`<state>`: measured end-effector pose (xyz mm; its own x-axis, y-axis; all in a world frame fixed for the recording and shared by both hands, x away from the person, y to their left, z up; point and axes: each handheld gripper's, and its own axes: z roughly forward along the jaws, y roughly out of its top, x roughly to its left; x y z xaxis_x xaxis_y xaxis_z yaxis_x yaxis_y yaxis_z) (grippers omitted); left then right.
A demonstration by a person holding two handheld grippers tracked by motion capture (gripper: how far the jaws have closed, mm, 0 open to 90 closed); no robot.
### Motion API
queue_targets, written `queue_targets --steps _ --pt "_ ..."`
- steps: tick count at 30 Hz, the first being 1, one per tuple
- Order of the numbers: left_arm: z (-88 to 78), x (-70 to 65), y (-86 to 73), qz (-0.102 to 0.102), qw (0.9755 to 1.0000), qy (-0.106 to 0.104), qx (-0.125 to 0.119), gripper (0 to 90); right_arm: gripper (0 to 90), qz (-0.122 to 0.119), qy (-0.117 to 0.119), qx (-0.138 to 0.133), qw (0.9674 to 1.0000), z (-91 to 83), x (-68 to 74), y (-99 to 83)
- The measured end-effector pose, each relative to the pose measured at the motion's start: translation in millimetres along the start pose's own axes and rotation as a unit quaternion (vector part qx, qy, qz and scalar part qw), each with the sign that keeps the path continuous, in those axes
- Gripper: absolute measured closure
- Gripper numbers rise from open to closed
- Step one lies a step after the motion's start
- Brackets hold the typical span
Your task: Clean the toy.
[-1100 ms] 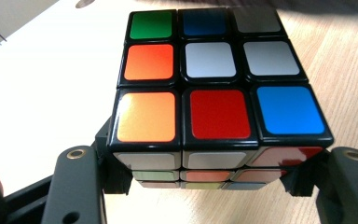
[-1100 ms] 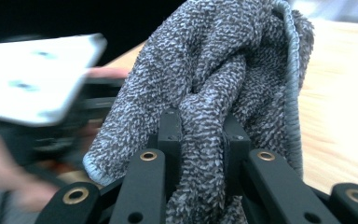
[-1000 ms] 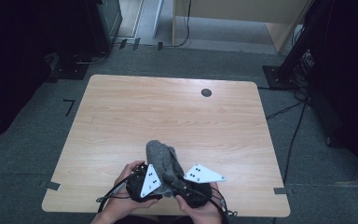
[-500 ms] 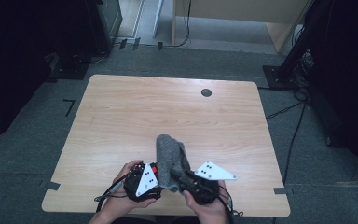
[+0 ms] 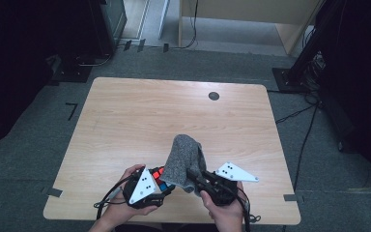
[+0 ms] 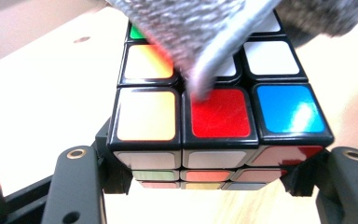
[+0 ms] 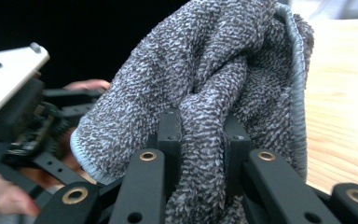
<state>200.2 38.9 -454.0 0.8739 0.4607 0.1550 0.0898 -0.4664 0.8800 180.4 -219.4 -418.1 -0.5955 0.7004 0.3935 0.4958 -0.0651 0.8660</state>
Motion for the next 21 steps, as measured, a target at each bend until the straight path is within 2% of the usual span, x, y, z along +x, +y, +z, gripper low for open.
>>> queue_targets --steps 1,3,5,7,10,12,15,18,20,21 --pt "-2.3 0.8 0.1 -0.003 0.9999 -0.006 -0.014 34.2 75.9 0.000 0.000 0.000 1.0000 0.0 0.0 0.0" --pt "-5.8 1.8 0.2 -0.008 0.9992 -0.017 -0.037 34.1 76.1 0.014 0.033 -0.003 0.9993 3.0 -0.4 -1.0" --pt "-8.6 2.6 -0.4 -0.010 0.9981 -0.027 -0.055 34.1 76.5 0.025 0.068 -0.005 0.9974 7.6 0.8 -4.1" --pt "-10.6 3.7 -1.3 -0.014 0.9973 -0.031 -0.066 34.1 76.6 0.042 0.081 -0.015 0.9957 8.8 0.5 -6.3" --pt "-15.7 2.8 -0.4 -0.001 0.9961 -0.030 -0.083 34.1 77.1 0.041 0.086 -0.019 0.9953 11.0 0.7 -9.3" --pt "-17.5 3.0 0.0 0.002 0.9954 -0.031 -0.090 34.1 77.1 0.041 0.082 -0.018 0.9956 12.5 -0.5 -11.0" --pt "-18.0 3.1 0.7 0.005 0.9949 -0.034 -0.095 34.1 77.2 0.037 0.061 0.000 0.9975 14.3 -4.6 -14.3" --pt "-18.6 2.8 1.3 0.003 0.9935 -0.042 -0.106 34.1 77.3 0.027 0.028 0.039 0.9985 16.9 -9.6 -18.0" --pt "-19.8 2.7 3.3 -0.002 0.9918 -0.048 -0.118 34.1 77.3 0.011 0.005 0.068 0.9976 19.2 -11.2 -19.9" --pt "-20.0 2.6 4.5 0.001 0.9919 -0.048 -0.118 34.1 77.2 0.005 -0.009 0.067 0.9977 16.3 -11.5 -17.6"
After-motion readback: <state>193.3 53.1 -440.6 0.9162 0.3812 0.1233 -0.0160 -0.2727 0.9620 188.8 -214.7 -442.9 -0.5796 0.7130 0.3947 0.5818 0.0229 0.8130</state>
